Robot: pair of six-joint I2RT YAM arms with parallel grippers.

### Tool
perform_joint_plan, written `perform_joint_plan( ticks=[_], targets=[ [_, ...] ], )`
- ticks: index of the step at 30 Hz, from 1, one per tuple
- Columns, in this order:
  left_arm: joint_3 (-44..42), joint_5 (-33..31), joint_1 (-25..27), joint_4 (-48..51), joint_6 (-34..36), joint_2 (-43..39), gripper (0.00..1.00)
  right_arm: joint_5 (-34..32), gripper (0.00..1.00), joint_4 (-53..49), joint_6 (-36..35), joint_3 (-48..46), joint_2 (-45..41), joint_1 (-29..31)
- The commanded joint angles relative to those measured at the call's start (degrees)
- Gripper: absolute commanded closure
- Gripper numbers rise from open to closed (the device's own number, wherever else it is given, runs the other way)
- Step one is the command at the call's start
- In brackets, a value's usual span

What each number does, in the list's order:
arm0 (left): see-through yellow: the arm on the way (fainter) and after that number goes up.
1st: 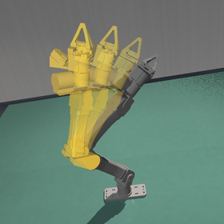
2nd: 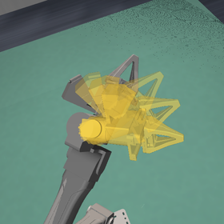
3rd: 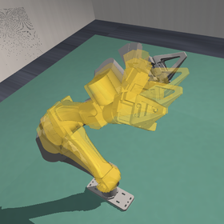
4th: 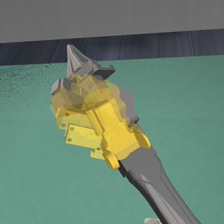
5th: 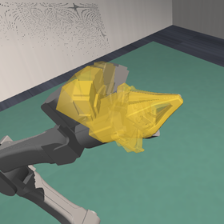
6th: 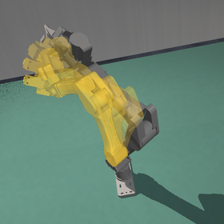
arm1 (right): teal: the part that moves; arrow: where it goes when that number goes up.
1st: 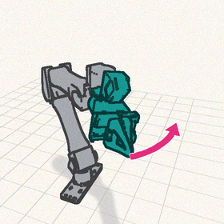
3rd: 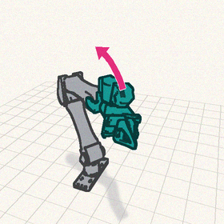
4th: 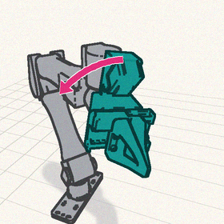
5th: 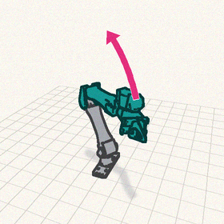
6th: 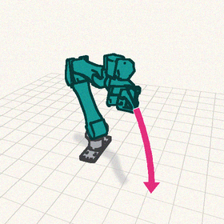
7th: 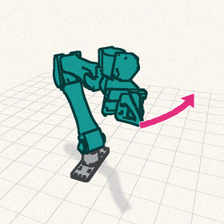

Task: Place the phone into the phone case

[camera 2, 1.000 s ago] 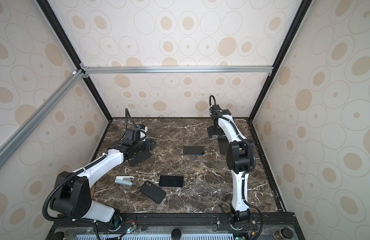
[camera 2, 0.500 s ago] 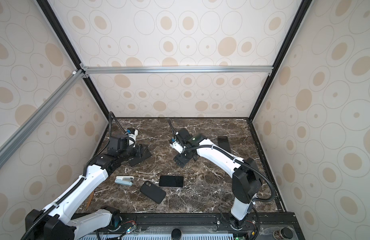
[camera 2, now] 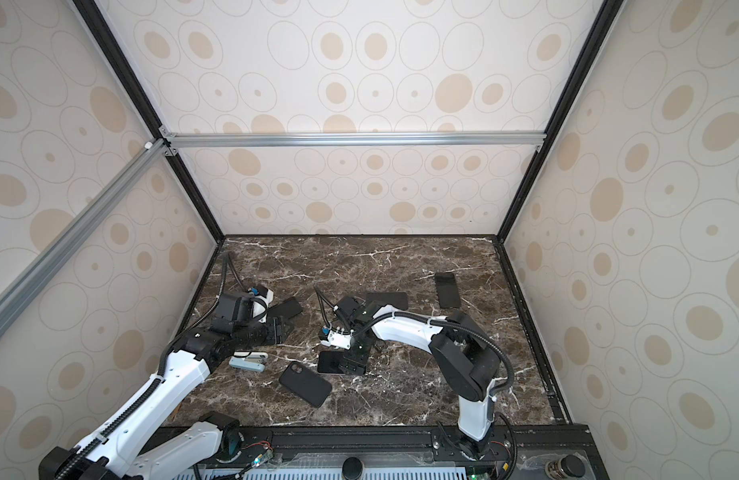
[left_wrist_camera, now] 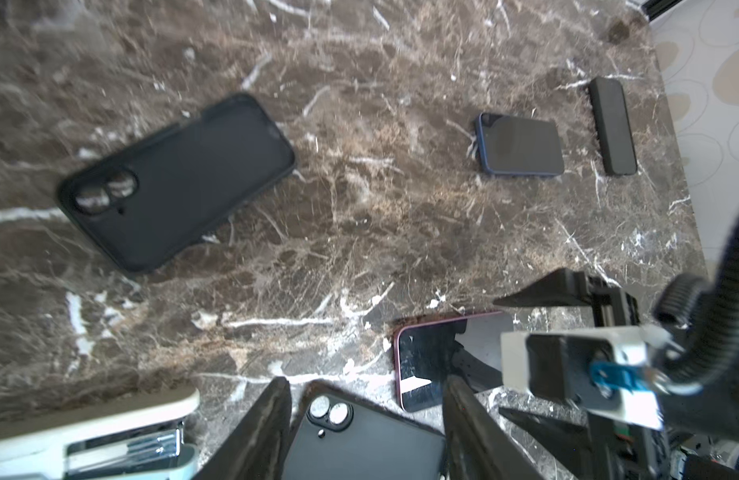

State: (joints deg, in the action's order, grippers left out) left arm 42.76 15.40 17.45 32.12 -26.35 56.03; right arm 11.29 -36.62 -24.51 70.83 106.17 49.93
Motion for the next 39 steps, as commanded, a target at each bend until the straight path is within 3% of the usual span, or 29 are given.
perform_joint_plan(
  ticks=[1, 8, 18, 24, 31, 39],
  targets=[
    [-0.5, 0.5, 0.1, 1.7, -1.3, -0.5, 0.41, -2.1, 0.08, 0.2, -3.7, 1.2, 0.8, 0.1],
    [-1.5, -0.7, 0.1, 1.6, -1.4, 0.1, 0.41, 1.1, 0.11, -3.7, -5.7, 2.8, 4.8, 0.2],
    [-2.2, -1.6, 0.1, 1.6, -0.8, 1.0, 0.41, -4.0, 0.17, -4.2, -6.0, 2.2, 6.7, 1.7],
    [-2.3, -3.0, 0.1, 1.4, -0.2, 0.9, 0.41, 0.0, 0.14, -4.2, -5.0, 0.5, 4.0, 3.0],
    [-3.2, -2.5, 0.1, 0.6, -0.5, 0.8, 0.41, -10.5, 0.16, -2.4, -4.2, -0.9, 6.0, 6.8],
    [-3.2, -2.6, 0.1, -0.3, -0.5, 0.9, 0.4, -10.9, 0.3, -0.6, -4.1, -2.5, 5.4, 7.0]
  ],
)
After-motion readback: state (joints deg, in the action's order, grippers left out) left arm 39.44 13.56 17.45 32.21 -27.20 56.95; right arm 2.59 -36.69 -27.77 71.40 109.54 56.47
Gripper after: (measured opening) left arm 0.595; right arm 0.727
